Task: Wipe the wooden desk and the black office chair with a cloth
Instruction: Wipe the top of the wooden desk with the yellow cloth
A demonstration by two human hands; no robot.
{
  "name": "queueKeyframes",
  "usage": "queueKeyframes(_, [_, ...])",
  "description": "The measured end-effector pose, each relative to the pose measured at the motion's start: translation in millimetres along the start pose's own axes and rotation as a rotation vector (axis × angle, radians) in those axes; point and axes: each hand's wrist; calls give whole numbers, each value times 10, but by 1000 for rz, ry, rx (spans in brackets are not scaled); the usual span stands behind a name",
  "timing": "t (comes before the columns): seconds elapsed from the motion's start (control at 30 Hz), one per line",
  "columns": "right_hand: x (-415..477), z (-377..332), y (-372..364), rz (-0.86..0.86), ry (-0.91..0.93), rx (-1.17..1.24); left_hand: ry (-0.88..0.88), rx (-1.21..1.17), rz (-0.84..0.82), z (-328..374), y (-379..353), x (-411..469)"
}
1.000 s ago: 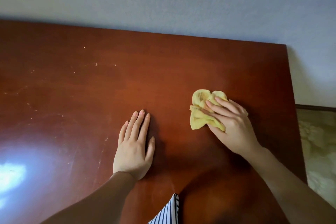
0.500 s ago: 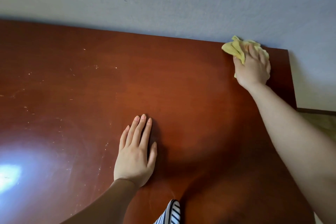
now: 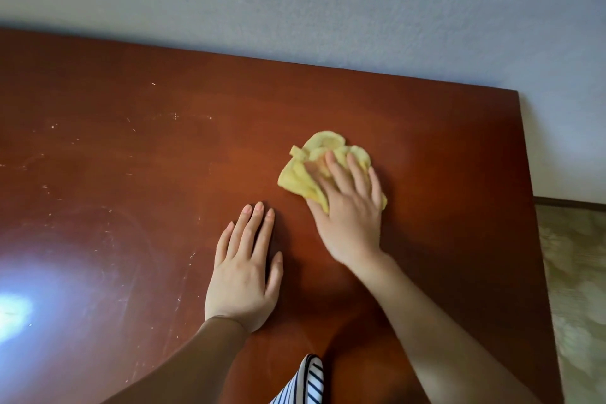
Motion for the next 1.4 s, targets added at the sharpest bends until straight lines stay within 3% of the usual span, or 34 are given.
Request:
queueKeyframes(0.17, [-605,-161,-5,18,1,193,-6,-5,-1,4,-12,-6])
queueKeyframes(0.3, [-639,-47,24,-68,70,101,0,-6,-6,15,-8,-5])
queueKeyframes(0.6, [765,91,32,-133,35,-97,1,11,-22,32,39,6])
queueKeyframes(0.93, [1932,-659,-235,-182,181,-165,20,27,-50,30,66,-6])
queueKeyframes(1.2, [1594,-1376,-479,-264,549,-193,25,38,-47,11,69,-11])
queueKeyframes(1.4, [1081,-1034,-330,-293,824,-224,30,45,-46,23,72,-10])
Point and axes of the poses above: each hand's wrist, its own x-axis towards the middle knuckle, its own y-axis out of the back of the hand, z = x × y, and after that the axes turned 2 degrees about x, right-handed
